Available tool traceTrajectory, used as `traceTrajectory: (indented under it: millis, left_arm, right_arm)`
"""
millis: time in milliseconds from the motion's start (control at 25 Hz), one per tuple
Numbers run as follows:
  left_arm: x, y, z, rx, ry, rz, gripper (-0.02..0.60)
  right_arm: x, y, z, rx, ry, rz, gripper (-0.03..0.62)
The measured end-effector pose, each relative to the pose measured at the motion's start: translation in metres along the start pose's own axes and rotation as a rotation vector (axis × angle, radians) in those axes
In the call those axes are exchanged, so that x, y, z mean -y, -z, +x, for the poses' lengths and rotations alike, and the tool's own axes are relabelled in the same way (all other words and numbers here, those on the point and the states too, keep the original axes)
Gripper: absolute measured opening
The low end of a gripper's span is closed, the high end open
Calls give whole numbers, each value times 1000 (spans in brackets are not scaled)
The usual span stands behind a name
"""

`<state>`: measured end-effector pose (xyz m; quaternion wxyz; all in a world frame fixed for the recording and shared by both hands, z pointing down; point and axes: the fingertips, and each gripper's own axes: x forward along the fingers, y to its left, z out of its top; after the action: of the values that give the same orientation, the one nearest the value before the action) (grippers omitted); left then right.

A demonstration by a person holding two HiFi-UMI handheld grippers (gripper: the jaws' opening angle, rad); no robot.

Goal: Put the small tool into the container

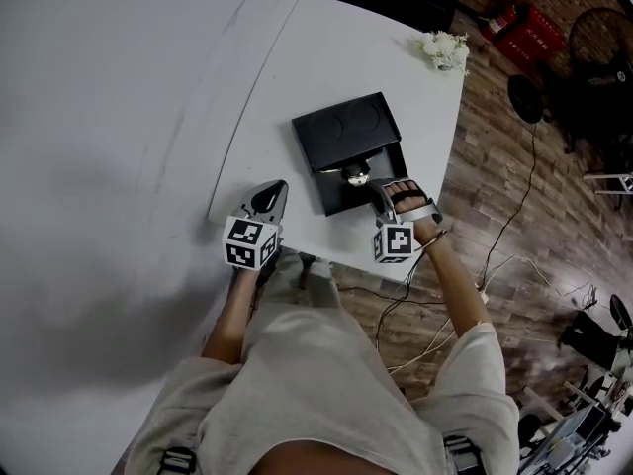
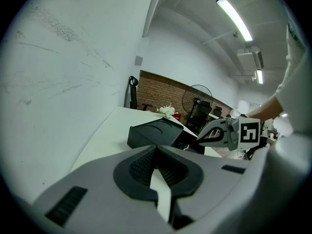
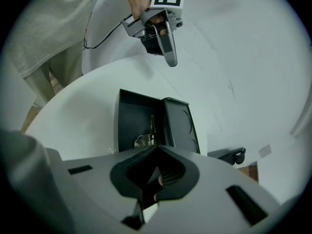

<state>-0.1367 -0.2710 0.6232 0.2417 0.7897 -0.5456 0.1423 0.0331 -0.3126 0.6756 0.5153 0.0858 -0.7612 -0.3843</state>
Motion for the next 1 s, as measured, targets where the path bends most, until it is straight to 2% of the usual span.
traceTrajectory:
  millis: [120,280,480,640,1000]
  left_arm:
    - [5,-1,0,-1,16,17,11]
    - [10,-5,1,-4,36,38,11]
    - [20,-11,6,-6,61,66,11]
    - [28,-20,9,-3,81,95,11]
    - [42,-43,12,16,109,151,11]
  right_arm:
    - [-5,2,-7,-15,-11,73,0]
    - [-5,4,-16,-16,-14,237,0]
    - [5,6,-29,7,30,472,0]
    - [11,13,-39,11,54,619,0]
    - [26,35,-73,52,172,999,0]
